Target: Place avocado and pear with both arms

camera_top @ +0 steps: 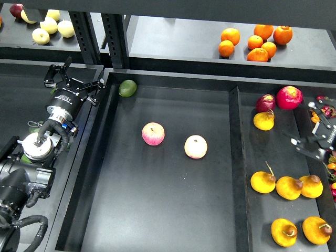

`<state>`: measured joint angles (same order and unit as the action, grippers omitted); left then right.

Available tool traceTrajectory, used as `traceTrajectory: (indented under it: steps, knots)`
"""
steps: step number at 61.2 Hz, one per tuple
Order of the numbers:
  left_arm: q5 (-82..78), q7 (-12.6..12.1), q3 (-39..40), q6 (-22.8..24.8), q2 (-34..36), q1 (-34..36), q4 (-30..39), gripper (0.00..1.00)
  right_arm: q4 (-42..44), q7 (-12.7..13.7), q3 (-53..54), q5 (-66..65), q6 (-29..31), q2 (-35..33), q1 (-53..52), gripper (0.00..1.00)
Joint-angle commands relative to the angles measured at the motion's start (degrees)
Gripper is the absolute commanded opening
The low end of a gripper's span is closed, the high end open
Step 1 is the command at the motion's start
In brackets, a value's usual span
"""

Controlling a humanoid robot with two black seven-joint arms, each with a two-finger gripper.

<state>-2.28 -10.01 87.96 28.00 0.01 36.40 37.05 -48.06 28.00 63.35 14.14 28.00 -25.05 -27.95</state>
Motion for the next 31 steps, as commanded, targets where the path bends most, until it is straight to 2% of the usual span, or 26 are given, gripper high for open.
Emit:
traceTrajectory:
  steps: [1,2,5,6,17,25,31]
  knots:
    - [-0.01,-0.01,-0.07,0.00,-0.01,-0.01,0.30,1.00,0.60,-0.31,1.95,-2.53,0.00,5.10,-0.61,0.96]
    - [-0.01,-0.01,-0.07,0.00,-0.01,-0.01,0.30,1.00,0.60,-2.06,2.04,-2.62,0.00,5.97,-0.70,0.97]
    - [-0.01,-0.01,-0.07,0.00,-0.01,-0.01,0.30,1.00,0.51,-4.88,2.04,-2.71,0.00,7.03,-0.88,0.99]
    - [-0.01,-0.01,-0.07,0.00,-0.01,-0.01,0.30,1.00,0.51,-6.80,2.04,-2.80,0.00,7.73,-0.97,0.99]
    - [-0.01,-0.01,0.02,0.00,-0.01,-0.01,0.30,1.00,3.49,-17.36,2.13,-7.19,0.00,13.27,-2.20,0.99]
    - [-0.01,-0.01,0.02,0.00,-0.01,-0.01,0.30,1.00,7.27,-23.42,2.83,-8.24,0.00,16.87,-4.13,0.99]
    - [0.08,-0.01,0.29,0.00,-0.01,-0.01,0.30,1.00,10.26,-24.31,6.77,-10.35,0.00,21.70,-4.48,0.99]
